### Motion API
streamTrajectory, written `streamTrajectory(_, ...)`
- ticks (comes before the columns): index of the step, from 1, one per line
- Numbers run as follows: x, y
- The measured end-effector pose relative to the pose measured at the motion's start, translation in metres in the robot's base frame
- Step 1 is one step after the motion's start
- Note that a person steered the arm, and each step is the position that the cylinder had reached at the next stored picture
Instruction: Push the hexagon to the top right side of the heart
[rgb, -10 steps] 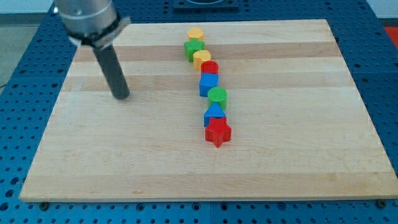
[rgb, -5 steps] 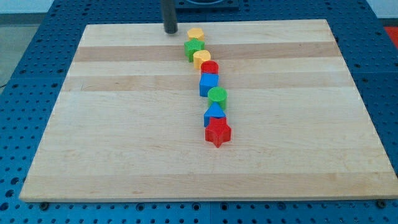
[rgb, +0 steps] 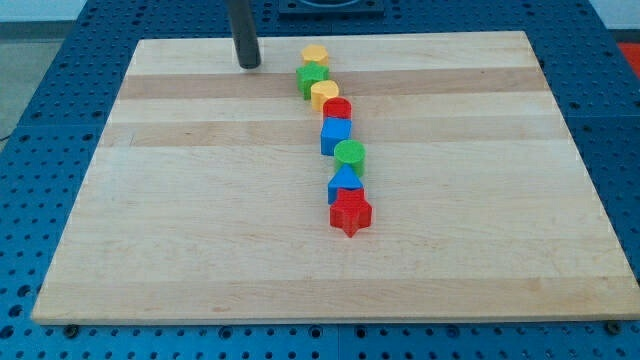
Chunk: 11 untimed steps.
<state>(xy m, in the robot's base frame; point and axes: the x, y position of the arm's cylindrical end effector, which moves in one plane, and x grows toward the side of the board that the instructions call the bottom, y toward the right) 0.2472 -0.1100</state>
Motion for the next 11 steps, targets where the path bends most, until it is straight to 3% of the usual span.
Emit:
streamTrajectory(4, -0.002, 0.092)
streamTrajectory(7, -0.038, 0.125)
streamTrajectory(11, -0.004, 0.131)
